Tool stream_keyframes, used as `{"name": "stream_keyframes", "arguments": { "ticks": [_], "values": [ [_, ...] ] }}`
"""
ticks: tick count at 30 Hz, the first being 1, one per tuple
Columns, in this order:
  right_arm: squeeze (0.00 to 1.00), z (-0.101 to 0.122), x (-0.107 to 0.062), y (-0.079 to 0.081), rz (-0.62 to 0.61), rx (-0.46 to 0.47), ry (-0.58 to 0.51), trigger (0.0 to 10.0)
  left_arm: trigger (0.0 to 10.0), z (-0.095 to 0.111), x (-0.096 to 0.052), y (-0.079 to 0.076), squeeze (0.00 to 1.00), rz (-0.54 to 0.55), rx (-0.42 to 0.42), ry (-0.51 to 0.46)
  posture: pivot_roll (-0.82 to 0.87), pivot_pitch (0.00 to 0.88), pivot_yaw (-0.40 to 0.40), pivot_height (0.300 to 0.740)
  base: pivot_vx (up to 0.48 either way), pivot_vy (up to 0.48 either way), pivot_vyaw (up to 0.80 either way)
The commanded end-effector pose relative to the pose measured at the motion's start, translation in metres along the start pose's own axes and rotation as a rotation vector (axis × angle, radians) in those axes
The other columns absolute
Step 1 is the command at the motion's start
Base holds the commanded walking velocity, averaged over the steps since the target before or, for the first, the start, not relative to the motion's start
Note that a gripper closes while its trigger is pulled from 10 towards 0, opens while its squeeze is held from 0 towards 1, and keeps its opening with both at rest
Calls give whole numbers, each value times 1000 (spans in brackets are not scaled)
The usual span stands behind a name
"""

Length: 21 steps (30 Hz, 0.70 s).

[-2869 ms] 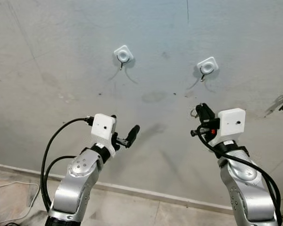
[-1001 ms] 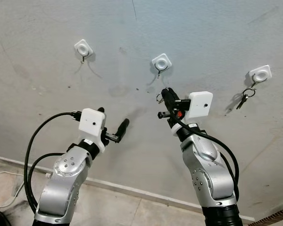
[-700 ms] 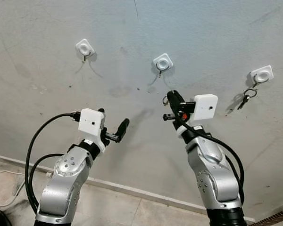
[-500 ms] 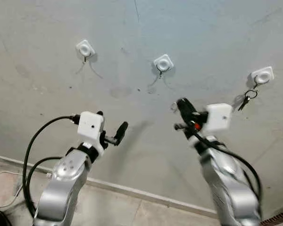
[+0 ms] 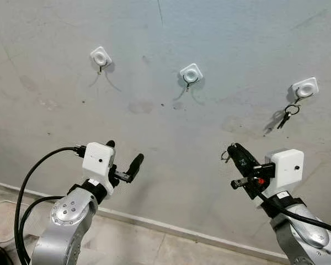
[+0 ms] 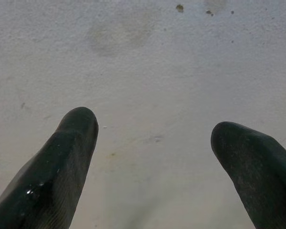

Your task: Hang keys on a hook

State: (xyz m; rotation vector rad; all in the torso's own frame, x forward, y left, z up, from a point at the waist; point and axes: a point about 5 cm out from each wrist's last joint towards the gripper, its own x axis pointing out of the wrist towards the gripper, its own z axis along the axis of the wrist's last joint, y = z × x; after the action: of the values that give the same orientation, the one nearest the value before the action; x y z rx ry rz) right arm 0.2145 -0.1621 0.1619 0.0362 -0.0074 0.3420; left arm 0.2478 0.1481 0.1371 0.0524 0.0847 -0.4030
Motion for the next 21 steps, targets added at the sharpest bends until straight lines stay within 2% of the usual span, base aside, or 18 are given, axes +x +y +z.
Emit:
{"name": "stream_keyframes", "arguments": {
  "ticks": [1,14,17,21],
  "values": [
    [0,7,-2,3,15,-10,-19,10000,10000,5,-2,0,0,-5,4,-22,132,0,-46,740,0,0,0],
    [0,2,2,4,24,-8,2,10000,10000,3,-4,-1,0,-11,-4,-16,139,0,-48,740,0,0,0],
    [0,0,2,5,25,-4,6,10000,10000,3,-4,-1,0,-14,-3,-17,140,0,-45,740,286,0,0],
    [0,-1,2,6,26,-2,8,10000,10000,3,-4,-1,0,-16,-4,-16,140,0,-45,740,305,264,0]
  ]
}}
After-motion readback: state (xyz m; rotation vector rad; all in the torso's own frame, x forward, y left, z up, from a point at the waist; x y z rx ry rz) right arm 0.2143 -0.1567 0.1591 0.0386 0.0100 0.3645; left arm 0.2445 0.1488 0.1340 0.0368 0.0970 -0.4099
